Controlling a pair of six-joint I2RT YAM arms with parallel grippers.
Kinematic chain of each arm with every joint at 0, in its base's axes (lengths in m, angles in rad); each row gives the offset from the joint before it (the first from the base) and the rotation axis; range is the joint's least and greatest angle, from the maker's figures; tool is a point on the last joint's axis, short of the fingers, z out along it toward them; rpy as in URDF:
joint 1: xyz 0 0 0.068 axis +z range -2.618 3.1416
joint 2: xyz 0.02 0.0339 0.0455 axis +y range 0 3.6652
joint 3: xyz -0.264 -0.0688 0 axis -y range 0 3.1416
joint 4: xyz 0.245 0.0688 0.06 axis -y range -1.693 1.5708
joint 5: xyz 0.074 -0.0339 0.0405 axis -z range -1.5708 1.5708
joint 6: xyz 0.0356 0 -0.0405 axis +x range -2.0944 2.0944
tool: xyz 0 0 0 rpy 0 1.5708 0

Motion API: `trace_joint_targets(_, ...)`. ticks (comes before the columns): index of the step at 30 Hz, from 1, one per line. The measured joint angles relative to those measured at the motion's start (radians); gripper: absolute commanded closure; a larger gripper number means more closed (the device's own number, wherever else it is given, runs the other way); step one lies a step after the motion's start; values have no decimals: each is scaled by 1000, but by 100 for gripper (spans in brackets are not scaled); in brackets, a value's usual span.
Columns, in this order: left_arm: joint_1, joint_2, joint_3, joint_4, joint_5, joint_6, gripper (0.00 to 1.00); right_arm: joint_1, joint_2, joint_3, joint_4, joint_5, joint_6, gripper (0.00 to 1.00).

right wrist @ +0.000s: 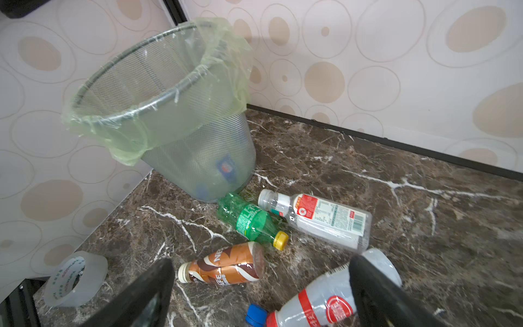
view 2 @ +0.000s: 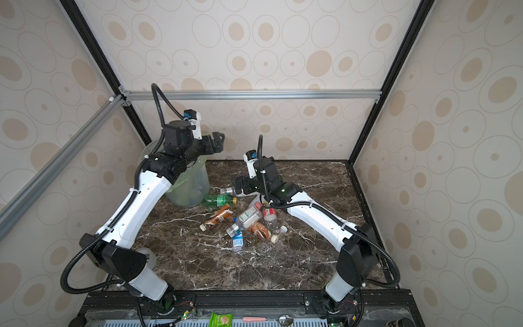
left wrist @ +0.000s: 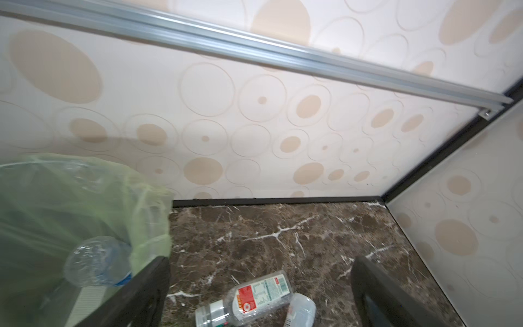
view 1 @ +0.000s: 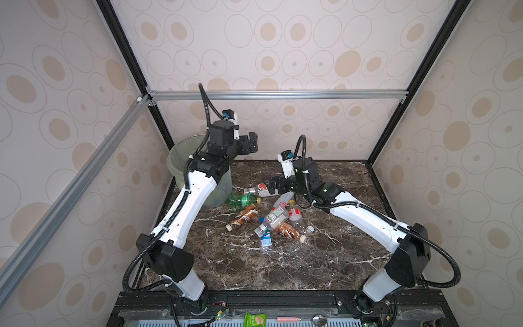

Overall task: Throw the plastic bottles in the bin
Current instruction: Pick up the plastic bottle from the plastic bottle.

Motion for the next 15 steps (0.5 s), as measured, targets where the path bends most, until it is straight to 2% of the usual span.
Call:
trace_joint_targets(5,-78,42,-51,3,19,-4,1,-61,-88,-134,-13,30,35,1)
trace_joint_targets(15,-162,46,-209,-6,57,-8,1,-237,-287,-382,-70,60,83,1)
